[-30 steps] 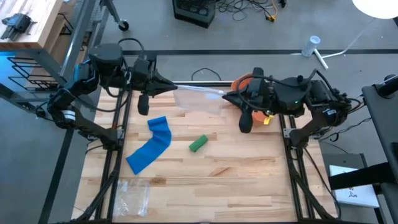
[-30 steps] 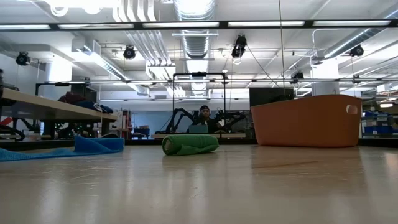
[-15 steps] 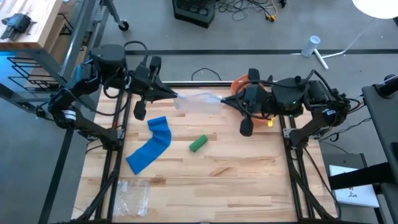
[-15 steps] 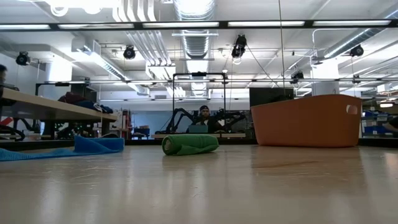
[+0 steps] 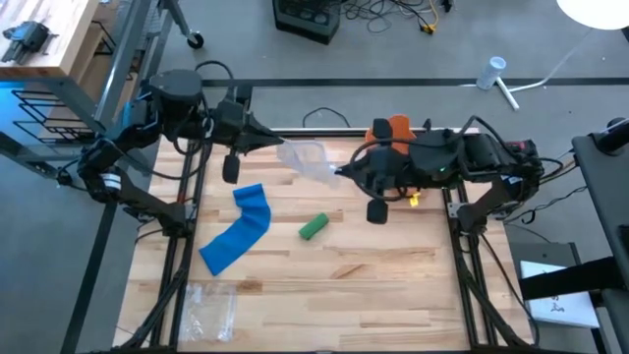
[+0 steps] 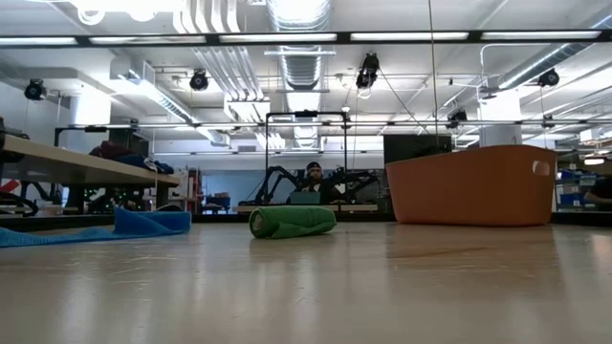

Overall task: Roll bandage
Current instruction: Open the right transparent zip bag

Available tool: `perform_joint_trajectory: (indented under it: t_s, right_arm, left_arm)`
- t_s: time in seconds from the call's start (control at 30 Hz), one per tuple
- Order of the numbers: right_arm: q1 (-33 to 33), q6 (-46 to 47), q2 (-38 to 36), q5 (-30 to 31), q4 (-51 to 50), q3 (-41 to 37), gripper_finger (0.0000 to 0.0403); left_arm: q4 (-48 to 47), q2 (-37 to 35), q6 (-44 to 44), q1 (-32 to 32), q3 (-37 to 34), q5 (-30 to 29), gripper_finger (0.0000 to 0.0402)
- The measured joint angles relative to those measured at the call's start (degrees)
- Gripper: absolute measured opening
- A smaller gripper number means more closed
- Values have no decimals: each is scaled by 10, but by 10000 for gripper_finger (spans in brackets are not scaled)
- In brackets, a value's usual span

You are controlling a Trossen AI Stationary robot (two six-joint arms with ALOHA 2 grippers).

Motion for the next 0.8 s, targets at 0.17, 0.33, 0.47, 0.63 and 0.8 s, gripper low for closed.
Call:
perform_joint_trajectory:
  t_s: [0.17,0.33,0.47,0.63,0.8]
  right_arm:
    - [0,21,-2,52,4,0,0]
    - [1,4,-1,-25,34,0,0]
    - [-1,14,-1,44,30,0,0]
    - [-1,12,-1,44,31,0,0]
    - [-1,2,3,-17,30,0,0]
  left_arm:
    - [4,0,-12,0,0,-42,0]
    - [3,11,-32,0,0,-57,0]
    - [6,24,-58,-1,0,-55,0]
    - [6,38,-67,-1,0,-35,0]
    - [33,35,-79,0,0,-33,0]
